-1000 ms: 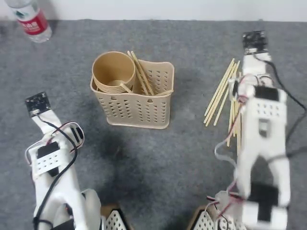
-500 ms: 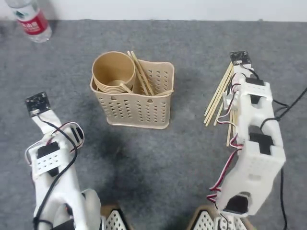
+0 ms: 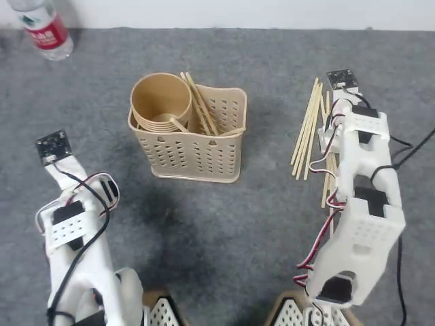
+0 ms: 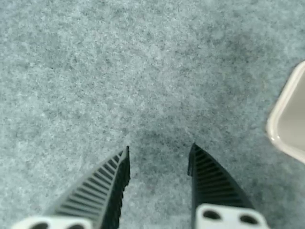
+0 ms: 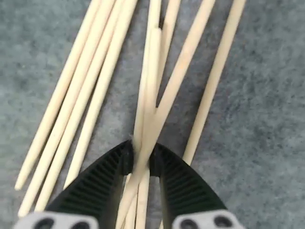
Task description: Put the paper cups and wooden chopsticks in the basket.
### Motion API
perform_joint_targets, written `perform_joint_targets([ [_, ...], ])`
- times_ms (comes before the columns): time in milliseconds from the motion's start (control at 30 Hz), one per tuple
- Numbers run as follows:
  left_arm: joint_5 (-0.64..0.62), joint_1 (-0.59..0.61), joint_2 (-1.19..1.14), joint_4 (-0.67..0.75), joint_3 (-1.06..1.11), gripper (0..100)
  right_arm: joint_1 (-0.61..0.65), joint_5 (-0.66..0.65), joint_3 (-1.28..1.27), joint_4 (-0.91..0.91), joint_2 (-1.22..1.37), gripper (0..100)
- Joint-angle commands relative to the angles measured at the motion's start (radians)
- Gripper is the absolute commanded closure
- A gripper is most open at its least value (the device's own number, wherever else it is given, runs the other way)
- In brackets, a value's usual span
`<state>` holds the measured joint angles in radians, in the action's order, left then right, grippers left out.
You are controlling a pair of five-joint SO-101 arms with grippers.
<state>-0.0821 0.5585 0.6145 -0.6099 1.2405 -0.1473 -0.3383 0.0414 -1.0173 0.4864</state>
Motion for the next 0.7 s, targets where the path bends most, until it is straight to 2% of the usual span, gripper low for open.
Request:
perform_joint_targets([
  [0,-0.008,-0.008,0.006,0.02,-0.005,81,-0.01,-0.012,0.087,-0.085,-0.087,99.1],
  [400,-0.008,-0.008,0.006,0.018,-0.005,81,-0.002,-0.015,0.147,-0.282,-0.323,99.1],
  [667,-0.008,-0.008,0.006,0.017,-0.005,81,0.015,-0.034,0.038,-0.171,-0.216,98.3],
])
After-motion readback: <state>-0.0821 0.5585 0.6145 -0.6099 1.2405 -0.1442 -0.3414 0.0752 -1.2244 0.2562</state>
